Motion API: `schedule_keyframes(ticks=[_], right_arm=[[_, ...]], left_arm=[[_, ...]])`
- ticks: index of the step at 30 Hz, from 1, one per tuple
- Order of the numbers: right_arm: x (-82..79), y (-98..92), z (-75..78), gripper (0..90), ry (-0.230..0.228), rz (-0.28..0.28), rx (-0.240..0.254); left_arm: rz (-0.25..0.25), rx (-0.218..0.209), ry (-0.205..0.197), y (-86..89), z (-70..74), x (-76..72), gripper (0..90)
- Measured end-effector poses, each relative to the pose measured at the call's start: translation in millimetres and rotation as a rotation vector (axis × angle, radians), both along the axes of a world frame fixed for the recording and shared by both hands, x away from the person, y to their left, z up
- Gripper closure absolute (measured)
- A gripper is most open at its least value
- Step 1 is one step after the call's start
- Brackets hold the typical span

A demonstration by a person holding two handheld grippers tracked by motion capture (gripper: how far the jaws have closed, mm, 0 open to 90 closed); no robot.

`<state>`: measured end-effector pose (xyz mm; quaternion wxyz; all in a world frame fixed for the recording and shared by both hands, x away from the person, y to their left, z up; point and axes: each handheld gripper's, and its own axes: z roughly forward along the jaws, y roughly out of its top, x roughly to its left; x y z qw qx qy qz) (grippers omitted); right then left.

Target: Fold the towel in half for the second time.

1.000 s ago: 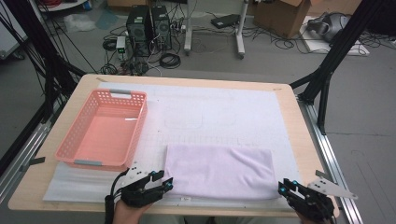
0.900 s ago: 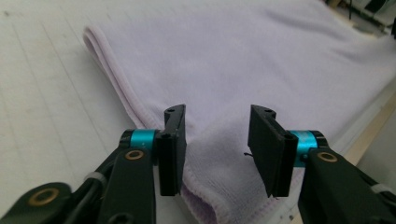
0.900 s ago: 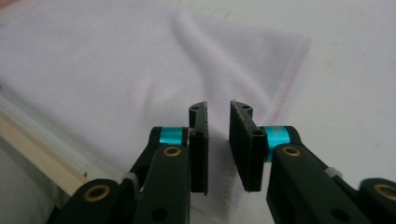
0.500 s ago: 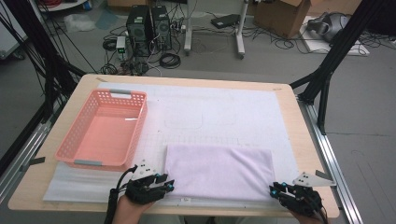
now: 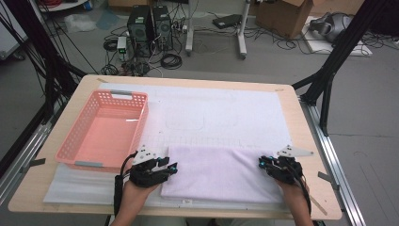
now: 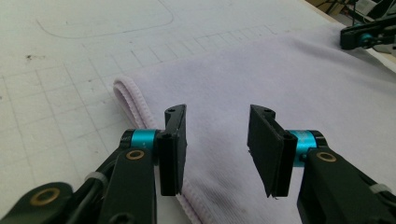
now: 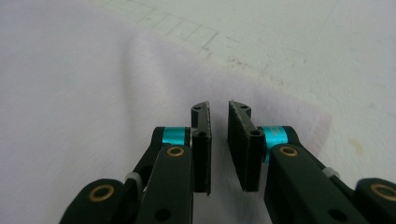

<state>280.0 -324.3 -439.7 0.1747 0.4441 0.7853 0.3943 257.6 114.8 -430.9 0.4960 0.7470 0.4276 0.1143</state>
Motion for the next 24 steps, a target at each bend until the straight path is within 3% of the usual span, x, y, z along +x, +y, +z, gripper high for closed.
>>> schedule_keyframes(ticks=[3,5,6,7,10,11,13,14,15,16,18,20,21,22,23,24], right_arm=[[14.6,-1.0,-5.4,82.4,-0.014,-0.052,-0.051],[17.8,-6.4,-3.1,84.2,-0.043,-0.144,-0.15],[19.0,-12.0,-2.8,83.9,-0.035,-0.16,-0.129],[19.2,-17.6,-1.9,79.7,-0.017,-0.171,-0.076],[17.2,-28.8,3.3,57.4,-0.027,-0.163,0.038],[17.3,-31.4,4.2,51.4,-0.006,-0.166,0.072],[18.6,-34.8,1.0,45.6,0.006,-0.178,0.074],[20.2,-36.0,-2.6,42.7,0.025,-0.177,0.081],[21.6,-36.5,-6.5,40.9,0.049,-0.172,0.084],[22.6,-35.9,-10.3,40.5,0.069,-0.16,0.078],[20.7,-34.8,-11.0,44.2,0.052,-0.155,0.065],[19.4,-34.6,-9.9,66.7,0.062,-0.121,0.07],[19.2,-34.0,-10.0,71.4,0.071,-0.096,0.089],[18.7,-32.8,-9.2,79.1,0.07,-0.091,0.082],[18.6,-32.0,-7.9,80.6,0.062,-0.085,0.071],[19.5,-31.6,-6.9,81.9,0.064,-0.087,0.068]], left_arm=[[0.01,0.002,0.006,0.4,-0.4,9.8,56.5],[0.026,0.003,0.008,1.7,-0.4,16.3,55.7],[0.037,0.001,0.01,2.5,-0.8,19.9,54.2],[0.053,-0.002,0.013,2.9,-1.5,23.5,51.8],[0.092,0.03,0.024,2.2,-4.3,34.8,44.9],[0.098,0.039,0.028,1.6,-6.1,38.8,43.9],[0.126,0.069,0.036,-1.9,-10.1,46.1,41.9],[0.126,0.069,0.036,-1.9,-10.1,46.1,41.3],[0.136,0.11,0.051,-6.5,-14.0,52.5,40.1],[0.131,0.108,0.058,-8.5,-15.8,54.9,39.4],[0.109,0.113,0.079,-11.9,-19.7,58.8,39.6],[0.111,0.113,0.067,-12.3,-20.4,59.7,42.0],[0.111,0.119,0.062,-11.4,-20.5,59.8,47.0],[0.081,0.093,0.074,-10.0,-20.9,60.1,59.2],[0.071,0.069,0.1,-9.9,-20.9,60.7,74.0],[0.074,0.067,0.092,-11.4,-20.4,60.4,75.6]])
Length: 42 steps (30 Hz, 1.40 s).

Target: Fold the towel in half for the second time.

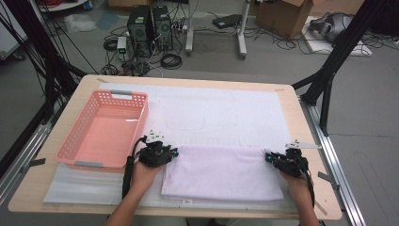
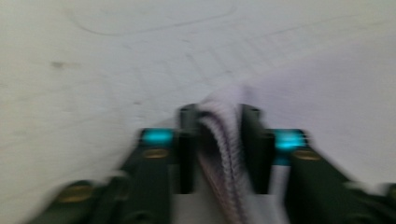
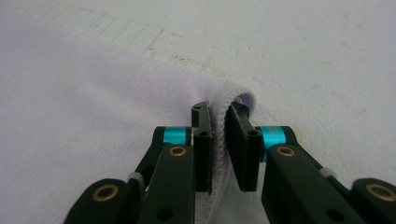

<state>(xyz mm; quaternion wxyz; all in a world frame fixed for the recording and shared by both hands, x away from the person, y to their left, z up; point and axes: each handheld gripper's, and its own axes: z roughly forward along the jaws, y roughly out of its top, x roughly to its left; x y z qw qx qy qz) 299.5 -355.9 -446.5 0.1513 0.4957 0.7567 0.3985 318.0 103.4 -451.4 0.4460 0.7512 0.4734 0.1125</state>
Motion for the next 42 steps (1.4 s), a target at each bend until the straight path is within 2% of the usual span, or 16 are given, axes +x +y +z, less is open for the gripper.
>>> schedule_keyframes(ticks=[2,5,6,8,12,18,22,25,27,28,30,33,37,38,40,42], right_arm=[[0.9,0.0,0.9,83.0,-0.013,-0.007,0.003],[3.6,-0.4,3.0,83.5,-0.045,-0.022,-0.005],[4.4,0.2,4.4,83.6,-0.055,-0.035,-0.005],[7.9,-0.9,7.5,83.5,-0.08,-0.049,-0.004],[22.1,-0.9,13.1,83.5,-0.102,-0.072,0.001],[48.1,4.9,23.1,83.4,-0.112,-0.103,0.003],[61.0,9.0,25.5,83.2,-0.114,-0.124,-0.007],[65.2,13.1,22.8,78.3,-0.095,-0.148,-0.012],[63.7,15.8,23.0,64.5,-0.099,-0.162,-0.028],[62.0,15.6,23.8,59.8,-0.104,-0.16,-0.032],[57.8,13.8,26.7,53.8,-0.114,-0.162,-0.027],[48.1,10.8,29.5,52.8,-0.125,-0.15,-0.01],[33.5,9.1,29.8,53.9,-0.123,-0.105,0.001],[29.5,8.9,29.3,54.0,-0.123,-0.092,-0.002],[21.0,9.2,26.3,53.5,-0.104,-0.059,-0.008],[14.5,8.5,22.8,53.4,-0.102,-0.038,-0.018]], left_arm=[[0.006,0.016,-0.013,-1.2,2.8,0.5,77.4],[0.033,-0.008,-0.039,-0.1,8.9,4.5,77.8],[0.049,-0.028,-0.055,-0.5,10.6,6.1,77.9],[0.054,-0.019,-0.049,-0.3,13.8,13.4,77.9],[0.093,-0.035,-0.064,-2.3,21.5,31.3,77.9],[0.141,-0.03,-0.064,-1.5,25.1,53.2,77.9],[0.135,-0.043,-0.087,-0.3,24.8,58.4,77.6],[0.132,-0.053,-0.081,-0.7,23.3,57.7,70.9],[0.111,-0.075,-0.092,-0.4,26.2,53.9,62.3],[0.08,-0.086,-0.102,0.0,28.2,51.7,62.3],[0.067,-0.075,-0.132,-1.8,32.2,45.9,63.8],[0.058,-0.102,-0.132,-3.2,34.6,39.7,63.9],[0.042,-0.079,-0.124,-3.7,30.8,30.4,63.5],[0.028,-0.061,-0.112,-3.5,30.2,28.4,62.5],[0.031,-0.056,-0.127,-3.1,26.9,21.4,61.4],[0.023,-0.042,-0.101,-2.2,24.4,16.9,61.4]])
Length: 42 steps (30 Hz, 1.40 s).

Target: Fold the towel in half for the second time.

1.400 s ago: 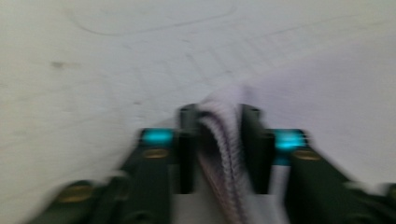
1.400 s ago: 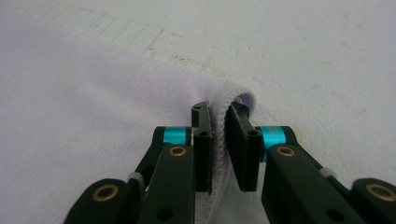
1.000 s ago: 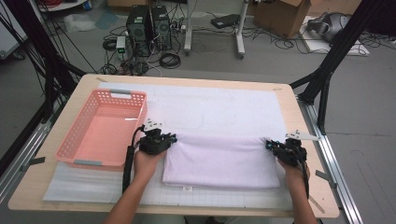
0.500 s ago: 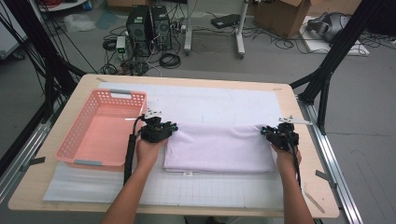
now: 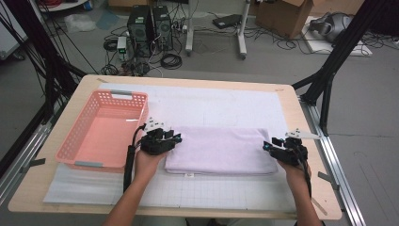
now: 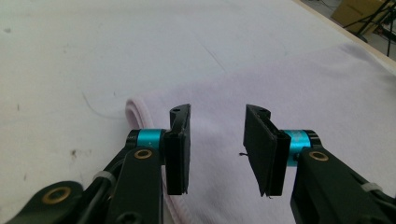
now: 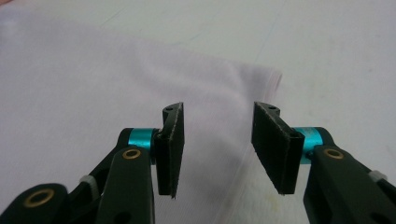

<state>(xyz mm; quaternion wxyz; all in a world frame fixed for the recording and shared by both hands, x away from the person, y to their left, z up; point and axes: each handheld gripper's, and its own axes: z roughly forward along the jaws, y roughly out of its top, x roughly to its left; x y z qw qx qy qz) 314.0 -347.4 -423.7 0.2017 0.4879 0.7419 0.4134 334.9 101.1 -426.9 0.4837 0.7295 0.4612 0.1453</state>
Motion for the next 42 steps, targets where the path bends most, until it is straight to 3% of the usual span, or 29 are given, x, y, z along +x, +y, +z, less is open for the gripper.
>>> schedule_keyframes(ticks=[6,10,15,18,21,22,24,27,32,37,42], right_arm=[[-21.2,-1.3,-10.8,55.7,0.026,0.048,-0.022],[-35.1,1.9,-11.1,59.2,0.045,0.094,-0.064],[-45.5,-3.4,-16.7,62.7,0.059,0.096,-0.085],[-51.0,-5.4,-14.8,56.2,0.039,0.084,-0.084],[-55.5,-7.6,-8.3,50.6,-0.005,0.079,-0.038],[-57.0,-7.3,-5.7,48.8,-0.025,0.085,-0.022],[-60.8,-5.5,-1.5,44.6,-0.066,0.087,-0.008],[-62.5,-3.8,0.2,35.6,-0.088,0.082,0.023],[-62.8,-4.0,2.2,23.0,-0.112,0.062,0.025],[-63.9,-8.3,6.8,20.2,-0.143,0.044,0.037],[-63.8,-10.6,5.5,20.2,-0.137,0.044,0.041]], left_arm=[[-0.024,-0.004,0.008,5.8,-6.2,-21.7,61.4],[-0.048,0.043,0.042,8.9,-14.6,-35.9,62.6],[-0.055,0.064,0.046,11.8,-19.6,-45.5,64.8],[-0.056,0.04,0.039,14.7,-19.4,-49.8,62.0],[-0.084,-0.006,0.006,15.7,-14.9,-51.3,52.2],[-0.114,-0.027,-0.006,15.8,-13.2,-51.7,47.8],[-0.141,-0.046,-0.048,14.8,-9.2,-54.0,40.3],[-0.137,-0.084,-0.096,14.7,-3.3,-57.0,27.0],[-0.117,-0.103,-0.17,14.8,1.7,-62.6,19.2],[-0.098,-0.101,-0.169,17.0,1.2,-62.0,19.3],[-0.077,-0.098,-0.161,18.4,2.4,-62.1,19.5]])
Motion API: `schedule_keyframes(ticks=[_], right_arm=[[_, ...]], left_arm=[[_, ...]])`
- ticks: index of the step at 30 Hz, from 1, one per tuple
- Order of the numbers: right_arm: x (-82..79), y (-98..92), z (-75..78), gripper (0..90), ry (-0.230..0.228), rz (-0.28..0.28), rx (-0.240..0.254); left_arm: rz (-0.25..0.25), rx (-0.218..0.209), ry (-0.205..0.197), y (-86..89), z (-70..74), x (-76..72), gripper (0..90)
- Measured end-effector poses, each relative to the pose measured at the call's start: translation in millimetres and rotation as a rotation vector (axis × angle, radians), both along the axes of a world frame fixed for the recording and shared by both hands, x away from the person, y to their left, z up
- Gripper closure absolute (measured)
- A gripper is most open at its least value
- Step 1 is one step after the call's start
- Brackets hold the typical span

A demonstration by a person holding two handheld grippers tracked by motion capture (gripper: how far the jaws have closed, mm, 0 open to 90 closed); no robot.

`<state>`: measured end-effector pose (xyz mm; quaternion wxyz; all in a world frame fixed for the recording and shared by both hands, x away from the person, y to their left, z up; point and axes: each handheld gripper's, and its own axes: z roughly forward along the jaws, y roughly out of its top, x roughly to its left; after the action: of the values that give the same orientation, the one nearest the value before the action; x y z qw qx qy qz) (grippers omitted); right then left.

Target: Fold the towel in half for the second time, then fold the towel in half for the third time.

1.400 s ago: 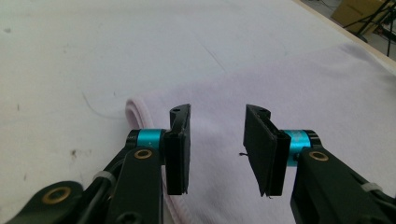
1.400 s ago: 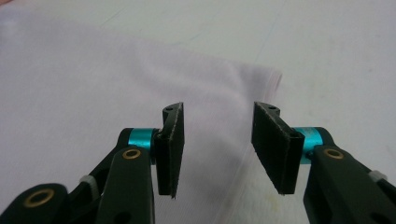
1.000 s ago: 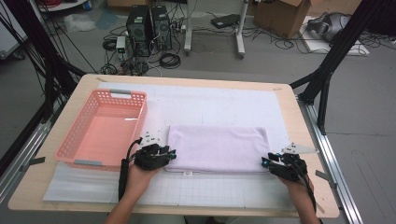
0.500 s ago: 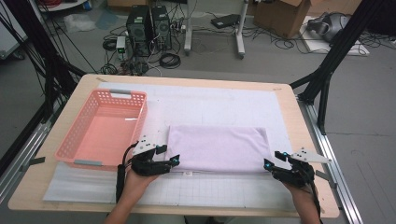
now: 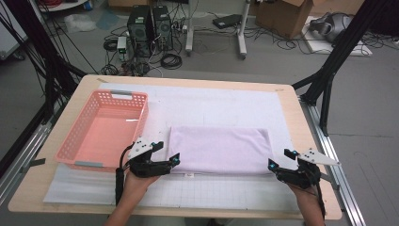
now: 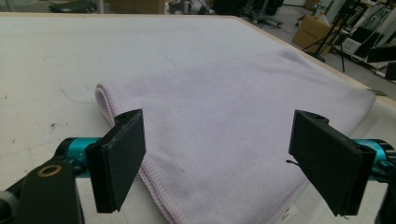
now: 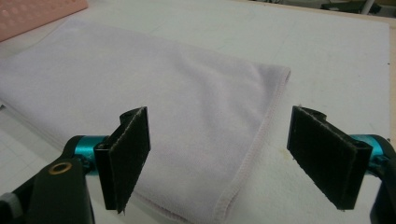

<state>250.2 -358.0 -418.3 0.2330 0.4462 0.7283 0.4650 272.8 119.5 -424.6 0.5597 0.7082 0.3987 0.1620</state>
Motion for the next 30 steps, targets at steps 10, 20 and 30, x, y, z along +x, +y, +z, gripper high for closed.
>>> schedule_keyframes(ticks=[10,20,30], right_arm=[[-0.7,-0.4,1.9,20.3,-0.008,-0.004,0.009],[-0.6,-0.2,0.4,20.2,0.01,0.004,0.005],[0.1,-1.0,-1.2,20.2,0.029,0.027,0.008]], left_arm=[[0.007,0.01,0.028,-0.2,-2.2,1.3,22.2],[-0.024,0.016,0.099,-5.1,-9.0,4.6,22.0],[0.02,0.085,0.162,-9.9,-14.3,8.3,27.7]])
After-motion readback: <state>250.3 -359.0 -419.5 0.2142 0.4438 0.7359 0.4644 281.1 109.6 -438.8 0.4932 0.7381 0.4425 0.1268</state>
